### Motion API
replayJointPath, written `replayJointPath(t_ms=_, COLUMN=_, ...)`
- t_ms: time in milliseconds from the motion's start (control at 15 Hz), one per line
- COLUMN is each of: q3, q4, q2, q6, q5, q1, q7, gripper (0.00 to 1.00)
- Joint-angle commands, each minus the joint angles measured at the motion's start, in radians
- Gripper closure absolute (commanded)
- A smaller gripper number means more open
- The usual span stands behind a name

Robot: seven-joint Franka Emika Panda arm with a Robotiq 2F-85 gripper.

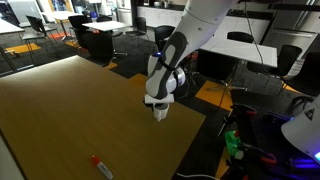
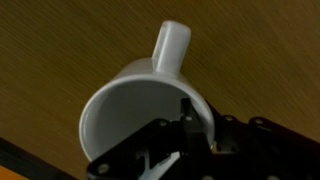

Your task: Move the mug toward the middle of the table

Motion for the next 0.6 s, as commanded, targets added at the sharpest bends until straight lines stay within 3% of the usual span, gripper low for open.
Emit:
replayJointPath(t_ms=0, q3=-0.013, q4=0.069, q2=0.035, q6=-0.066, q5=-0.024, q1=0.026, q7=0.024, gripper=0.97)
replayJointPath(t_ms=533, q3=-0.066, q4=0.181, q2=0.099, q6=-0.118, q5=-0.066, q1=0.093, q7=0.085, gripper=0.97)
